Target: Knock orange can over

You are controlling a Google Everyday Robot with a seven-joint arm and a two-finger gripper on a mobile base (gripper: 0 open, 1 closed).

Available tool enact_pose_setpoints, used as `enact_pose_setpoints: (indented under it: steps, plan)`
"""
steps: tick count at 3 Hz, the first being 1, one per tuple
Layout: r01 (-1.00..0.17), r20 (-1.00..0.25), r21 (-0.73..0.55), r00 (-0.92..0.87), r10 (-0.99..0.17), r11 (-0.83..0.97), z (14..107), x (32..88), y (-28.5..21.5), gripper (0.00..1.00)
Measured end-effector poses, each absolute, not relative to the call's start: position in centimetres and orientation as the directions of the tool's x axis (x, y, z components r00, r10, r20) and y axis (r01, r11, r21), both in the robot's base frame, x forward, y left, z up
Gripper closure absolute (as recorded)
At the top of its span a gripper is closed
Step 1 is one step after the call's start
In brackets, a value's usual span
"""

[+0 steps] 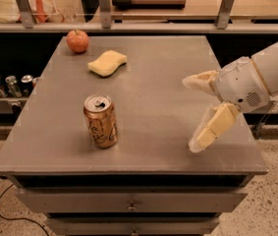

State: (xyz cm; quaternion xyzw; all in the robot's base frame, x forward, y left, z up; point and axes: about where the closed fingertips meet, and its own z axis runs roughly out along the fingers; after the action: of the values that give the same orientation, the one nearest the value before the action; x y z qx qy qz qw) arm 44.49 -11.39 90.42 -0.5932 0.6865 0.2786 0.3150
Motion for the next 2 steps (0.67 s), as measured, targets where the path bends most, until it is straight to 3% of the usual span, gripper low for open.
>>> enact_pose_setpoints:
  steps: [2]
  plan:
    - [-0.989, -0.787, 0.014, -0.103, -0.608, 0.149, 90.82, 44.41, -10.74, 0.0]
